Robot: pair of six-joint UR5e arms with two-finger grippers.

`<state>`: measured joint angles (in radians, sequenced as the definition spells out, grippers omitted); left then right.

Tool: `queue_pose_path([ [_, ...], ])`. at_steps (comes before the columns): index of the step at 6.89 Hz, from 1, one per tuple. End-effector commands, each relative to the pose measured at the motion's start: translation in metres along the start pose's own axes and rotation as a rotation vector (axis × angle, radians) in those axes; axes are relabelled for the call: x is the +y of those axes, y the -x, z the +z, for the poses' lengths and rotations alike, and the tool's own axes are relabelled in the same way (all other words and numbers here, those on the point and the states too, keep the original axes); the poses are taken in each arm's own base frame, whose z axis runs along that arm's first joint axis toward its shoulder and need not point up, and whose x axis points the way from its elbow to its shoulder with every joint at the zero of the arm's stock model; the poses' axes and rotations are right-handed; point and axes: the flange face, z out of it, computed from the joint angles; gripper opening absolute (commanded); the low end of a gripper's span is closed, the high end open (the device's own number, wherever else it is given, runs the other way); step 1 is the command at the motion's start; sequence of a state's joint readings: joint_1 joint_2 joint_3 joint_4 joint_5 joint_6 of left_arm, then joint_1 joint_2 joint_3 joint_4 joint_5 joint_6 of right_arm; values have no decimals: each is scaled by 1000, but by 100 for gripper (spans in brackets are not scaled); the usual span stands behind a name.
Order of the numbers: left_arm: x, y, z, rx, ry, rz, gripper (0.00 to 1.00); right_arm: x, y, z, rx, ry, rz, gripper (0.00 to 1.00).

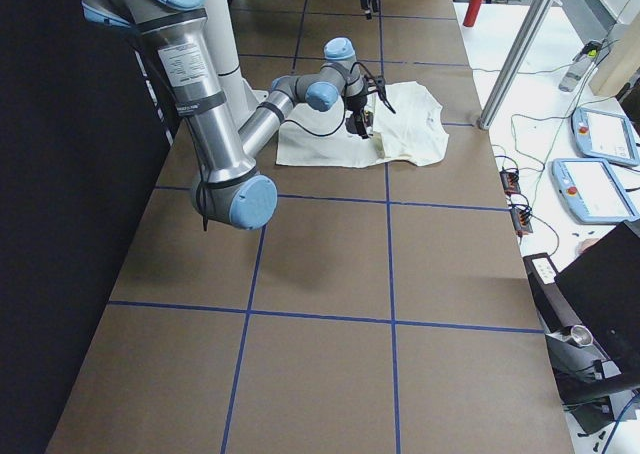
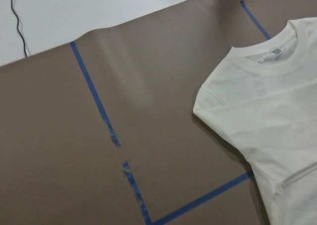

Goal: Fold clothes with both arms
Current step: 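Lower both grippers to the shirt hem corners nearest the robot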

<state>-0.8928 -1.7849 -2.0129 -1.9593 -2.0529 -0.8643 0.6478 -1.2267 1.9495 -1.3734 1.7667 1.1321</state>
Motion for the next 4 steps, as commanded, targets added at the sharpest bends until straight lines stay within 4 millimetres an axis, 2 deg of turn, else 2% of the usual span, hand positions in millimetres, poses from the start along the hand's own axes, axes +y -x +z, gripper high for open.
queue_pose_path([
  [1, 74, -79, 32, 28, 23, -230, 99, 74, -61, -4, -171, 26, 185, 100],
  [2, 112, -113, 51, 29, 35, -348, 80, 100, -76, -21, -172, 44, 291, 98],
  [3, 151, -140, 68, 26, 56, -460, 63, 131, -72, -26, -161, 41, 368, 96],
  [4, 184, -154, 80, 12, 77, -506, 63, 158, -58, -17, -153, 17, 399, 96],
])
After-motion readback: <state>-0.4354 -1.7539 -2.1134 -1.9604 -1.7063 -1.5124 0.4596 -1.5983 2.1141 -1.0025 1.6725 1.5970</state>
